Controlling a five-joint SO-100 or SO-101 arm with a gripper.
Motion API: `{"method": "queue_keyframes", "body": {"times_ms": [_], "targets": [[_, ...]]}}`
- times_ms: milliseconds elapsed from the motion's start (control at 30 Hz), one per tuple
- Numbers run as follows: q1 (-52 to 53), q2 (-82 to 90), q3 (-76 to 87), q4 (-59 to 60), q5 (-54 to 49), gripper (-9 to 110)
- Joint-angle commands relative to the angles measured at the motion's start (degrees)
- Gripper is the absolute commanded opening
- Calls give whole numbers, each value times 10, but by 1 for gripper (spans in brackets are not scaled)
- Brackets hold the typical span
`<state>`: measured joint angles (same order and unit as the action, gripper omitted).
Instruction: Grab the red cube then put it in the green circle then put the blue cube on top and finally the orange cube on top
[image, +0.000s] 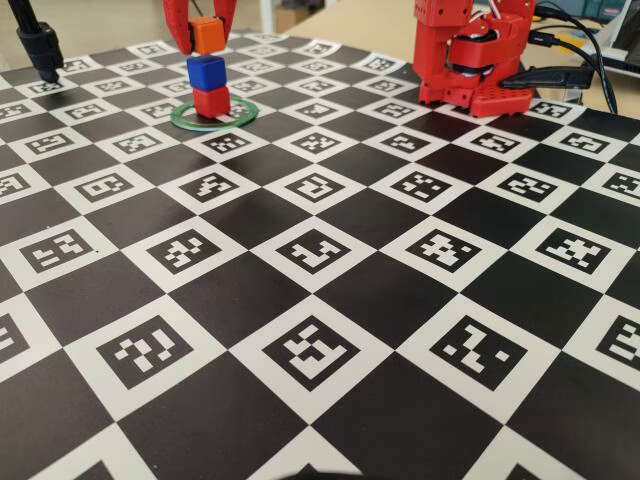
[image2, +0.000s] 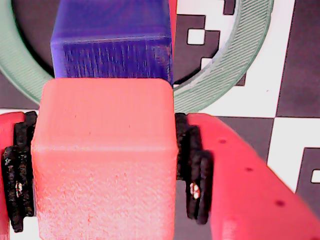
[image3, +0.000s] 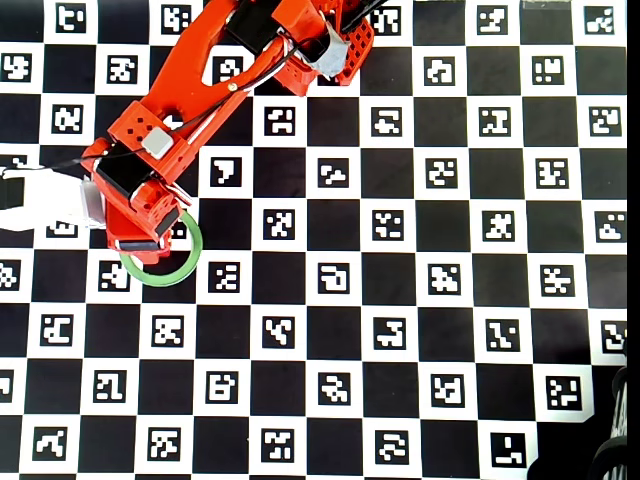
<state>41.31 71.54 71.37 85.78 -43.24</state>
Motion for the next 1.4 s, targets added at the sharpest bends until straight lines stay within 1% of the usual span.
{"method": "queue_keyframes", "body": {"times_ms": [0,1367], "targets": [[11,22,-18,-14,-7,3],[18,-4,-36,-25,-10,3]]}}
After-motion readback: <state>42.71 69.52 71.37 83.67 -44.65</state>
